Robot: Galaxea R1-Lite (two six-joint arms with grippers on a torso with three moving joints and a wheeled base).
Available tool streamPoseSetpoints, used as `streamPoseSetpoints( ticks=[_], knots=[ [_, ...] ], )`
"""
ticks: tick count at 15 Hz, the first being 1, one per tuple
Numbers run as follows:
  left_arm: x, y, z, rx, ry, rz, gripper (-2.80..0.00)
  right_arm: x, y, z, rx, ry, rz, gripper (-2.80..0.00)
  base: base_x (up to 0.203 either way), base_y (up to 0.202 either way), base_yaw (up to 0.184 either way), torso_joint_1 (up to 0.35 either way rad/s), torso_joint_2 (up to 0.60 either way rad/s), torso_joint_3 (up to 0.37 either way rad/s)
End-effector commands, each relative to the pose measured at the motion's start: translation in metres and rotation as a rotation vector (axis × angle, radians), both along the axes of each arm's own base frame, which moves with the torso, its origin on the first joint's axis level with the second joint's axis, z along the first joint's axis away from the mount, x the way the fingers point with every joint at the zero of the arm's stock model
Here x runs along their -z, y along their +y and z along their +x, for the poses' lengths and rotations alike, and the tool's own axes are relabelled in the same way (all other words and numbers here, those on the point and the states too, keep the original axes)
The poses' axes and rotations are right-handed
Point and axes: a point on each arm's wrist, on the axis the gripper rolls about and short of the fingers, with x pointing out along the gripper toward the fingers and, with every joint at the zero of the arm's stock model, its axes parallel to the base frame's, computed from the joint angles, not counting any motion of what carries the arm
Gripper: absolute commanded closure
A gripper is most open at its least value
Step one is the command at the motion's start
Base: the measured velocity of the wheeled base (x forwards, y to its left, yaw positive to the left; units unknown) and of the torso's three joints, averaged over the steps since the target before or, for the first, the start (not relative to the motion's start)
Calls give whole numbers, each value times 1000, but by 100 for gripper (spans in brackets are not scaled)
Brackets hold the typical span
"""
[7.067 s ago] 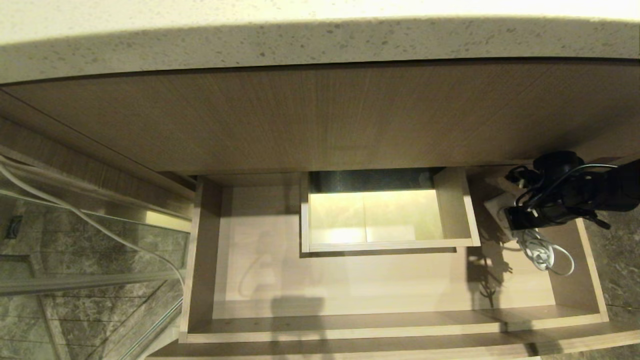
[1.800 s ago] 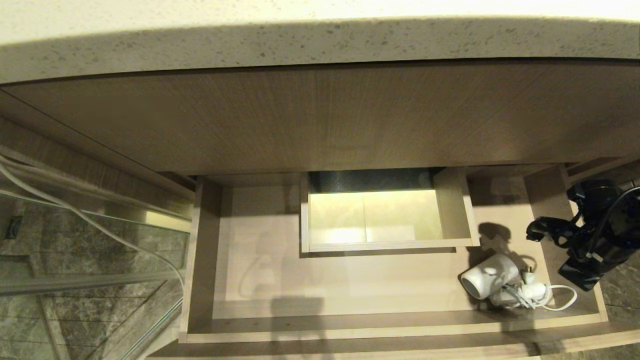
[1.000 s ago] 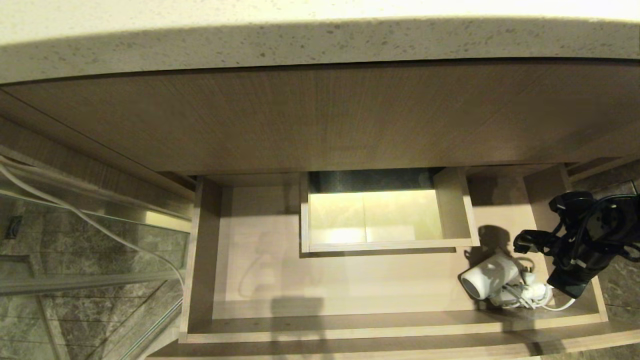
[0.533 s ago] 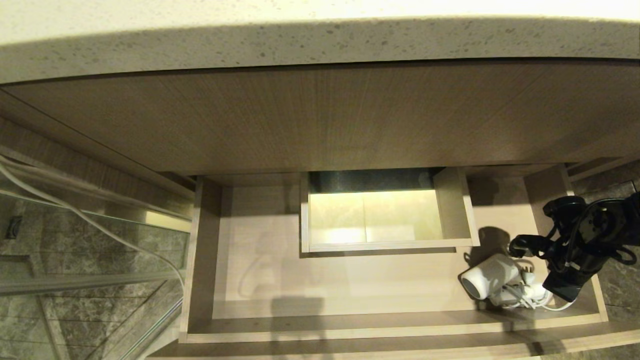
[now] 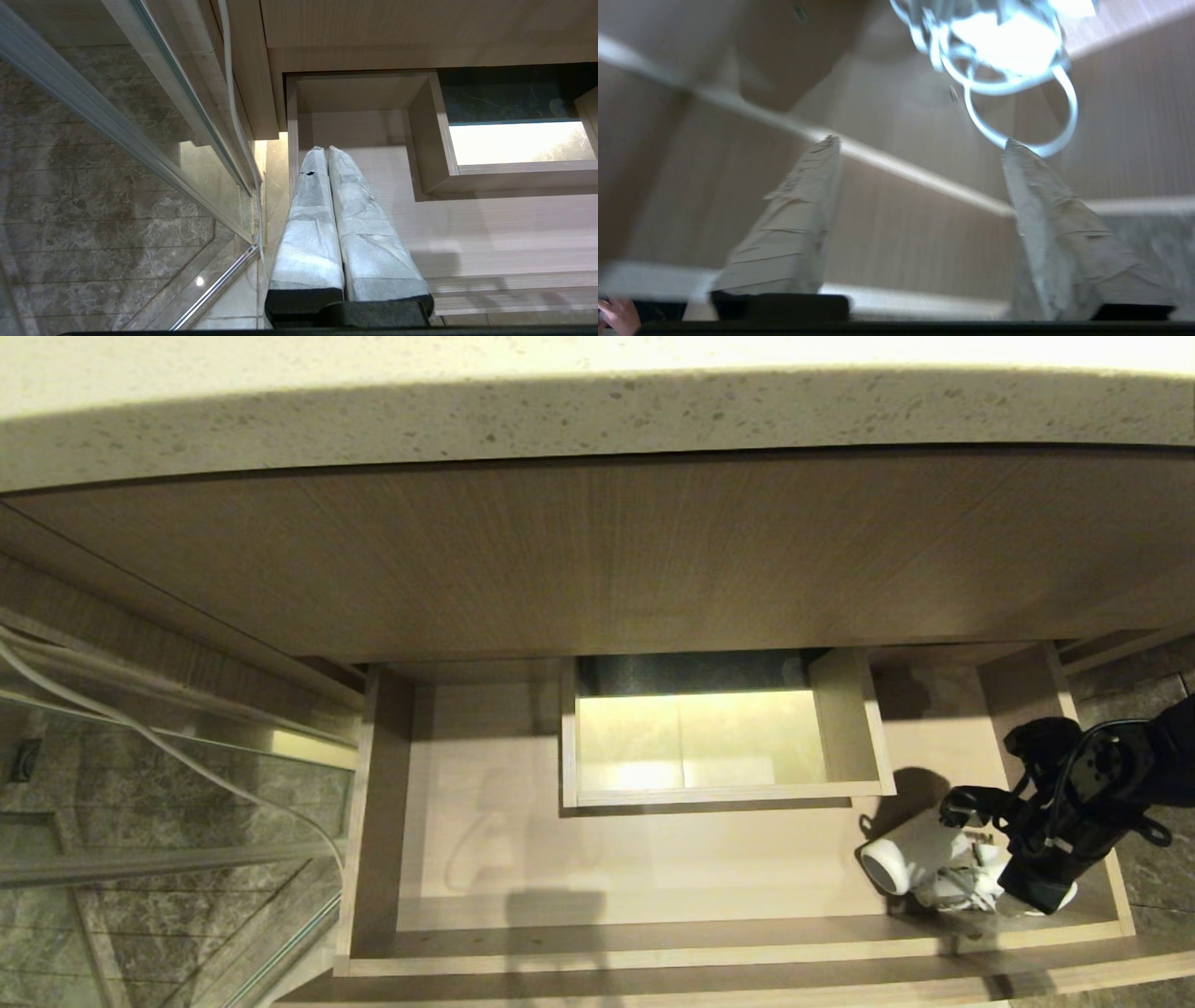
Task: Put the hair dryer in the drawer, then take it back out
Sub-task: Take the hairdryer out
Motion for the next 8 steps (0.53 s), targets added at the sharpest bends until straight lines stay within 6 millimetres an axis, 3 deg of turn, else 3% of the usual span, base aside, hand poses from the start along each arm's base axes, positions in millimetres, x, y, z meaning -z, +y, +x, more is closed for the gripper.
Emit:
streamPoseSetpoints(
  ticks=[1,8],
  knots=[
    [11,0,4,0,38,-1,0,14,2,6,-8,24,25,-280,0,0,0,0,0,0],
    [11,0,4,0,38,-1,0,35,-6,37,31,-13,39,-280,0,0,0,0,0,0]
  ],
)
